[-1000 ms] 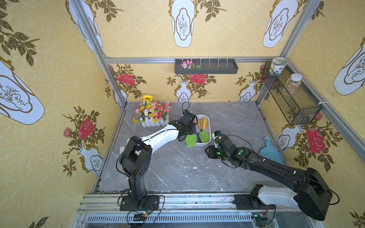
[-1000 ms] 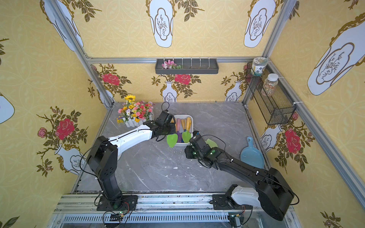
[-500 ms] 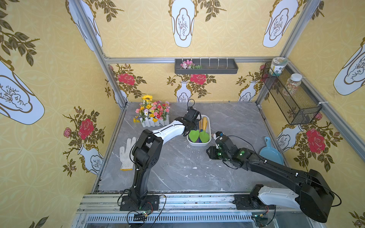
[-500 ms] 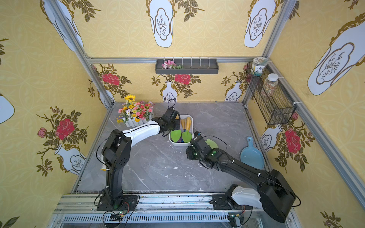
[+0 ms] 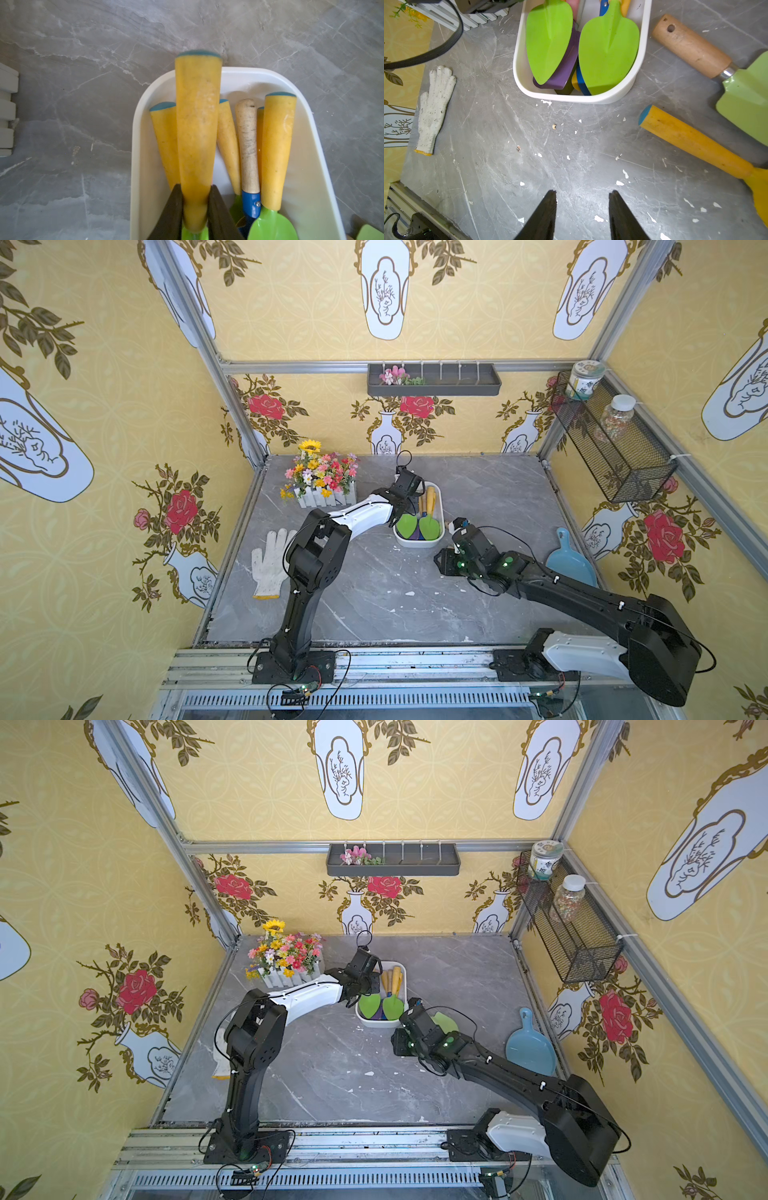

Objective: Put the shovel into the storage box
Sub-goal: Place the shovel in the storage box.

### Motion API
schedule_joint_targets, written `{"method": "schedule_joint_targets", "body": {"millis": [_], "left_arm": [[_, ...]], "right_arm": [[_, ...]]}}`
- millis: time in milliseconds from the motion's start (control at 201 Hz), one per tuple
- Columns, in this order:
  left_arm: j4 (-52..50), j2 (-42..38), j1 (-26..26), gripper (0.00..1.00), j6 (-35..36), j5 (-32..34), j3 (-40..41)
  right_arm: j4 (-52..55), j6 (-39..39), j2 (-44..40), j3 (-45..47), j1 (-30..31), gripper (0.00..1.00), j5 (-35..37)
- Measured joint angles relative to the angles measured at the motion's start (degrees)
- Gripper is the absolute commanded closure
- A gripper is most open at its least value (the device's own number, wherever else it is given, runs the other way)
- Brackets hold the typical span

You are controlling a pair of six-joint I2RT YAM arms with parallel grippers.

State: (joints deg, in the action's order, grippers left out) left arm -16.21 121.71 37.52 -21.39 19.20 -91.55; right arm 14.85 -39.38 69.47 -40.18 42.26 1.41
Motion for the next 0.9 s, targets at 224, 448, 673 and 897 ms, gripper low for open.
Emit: {"method": "schedule_joint_targets", "body": {"millis": [224, 448, 673, 897], "left_arm": [[0.00, -3.32, 0.04, 0.64, -0.04, 0.39, 2.69], [0.35, -9.11, 0.55, 0.64, -0.09, 0.46, 6.08], [1.60, -17.03, 0.81, 0.62, -1.14, -1.40, 13.16], [2.86, -25.03, 0.81, 0.60, -3.13, -4.48, 21.20]], "right_arm": [[-0.02, 0.00, 1.40, -0.61, 0.00, 0.54, 0.00], [0.11, 0.00, 1.73, -2.05, 0.02, 0.51, 0.00], [0.59, 0.24, 1.97, -4.11, 0.02, 0.48, 0.20], [2.78, 0.66, 3.21, -6.84, -0.33, 0.47, 0.42]]}}
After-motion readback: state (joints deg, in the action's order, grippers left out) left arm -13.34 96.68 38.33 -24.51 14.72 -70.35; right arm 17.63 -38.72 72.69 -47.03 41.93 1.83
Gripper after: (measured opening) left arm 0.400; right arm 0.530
